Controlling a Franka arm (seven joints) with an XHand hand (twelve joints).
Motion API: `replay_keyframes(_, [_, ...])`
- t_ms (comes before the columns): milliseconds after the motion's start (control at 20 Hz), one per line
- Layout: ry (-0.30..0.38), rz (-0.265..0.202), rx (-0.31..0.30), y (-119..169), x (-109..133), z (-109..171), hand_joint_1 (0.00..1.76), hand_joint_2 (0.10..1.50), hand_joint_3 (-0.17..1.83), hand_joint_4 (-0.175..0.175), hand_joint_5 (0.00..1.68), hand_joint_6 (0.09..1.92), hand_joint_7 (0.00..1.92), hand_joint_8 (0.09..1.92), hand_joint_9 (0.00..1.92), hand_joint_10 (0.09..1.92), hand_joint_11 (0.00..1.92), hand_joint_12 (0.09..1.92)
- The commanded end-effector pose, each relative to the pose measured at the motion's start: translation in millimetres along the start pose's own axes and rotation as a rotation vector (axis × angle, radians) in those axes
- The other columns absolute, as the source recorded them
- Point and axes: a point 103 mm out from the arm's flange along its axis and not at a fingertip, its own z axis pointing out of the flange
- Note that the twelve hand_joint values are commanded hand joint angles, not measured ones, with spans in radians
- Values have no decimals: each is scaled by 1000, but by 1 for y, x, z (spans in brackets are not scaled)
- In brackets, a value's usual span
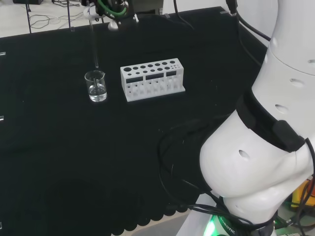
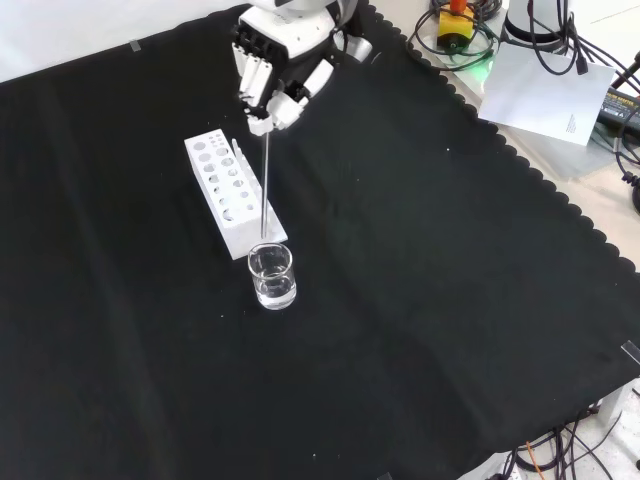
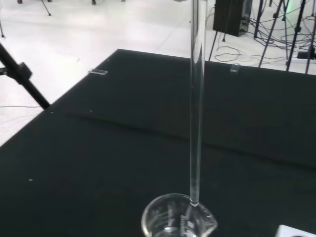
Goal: Stir in the beaker to the left of the white test tube rack with the glass rod.
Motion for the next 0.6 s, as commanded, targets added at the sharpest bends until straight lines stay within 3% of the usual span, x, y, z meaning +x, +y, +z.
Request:
replay_keyframes(50, [-1,-67,36,14,25,31,1309,1122,-175,-175,1106,592,1201,964,1627,959,1685,811])
replay_keyframes(600, [-1,-56,60,21,20,48,1309,1121,-175,-175,1108,589,1204,959,1628,958,1688,811])
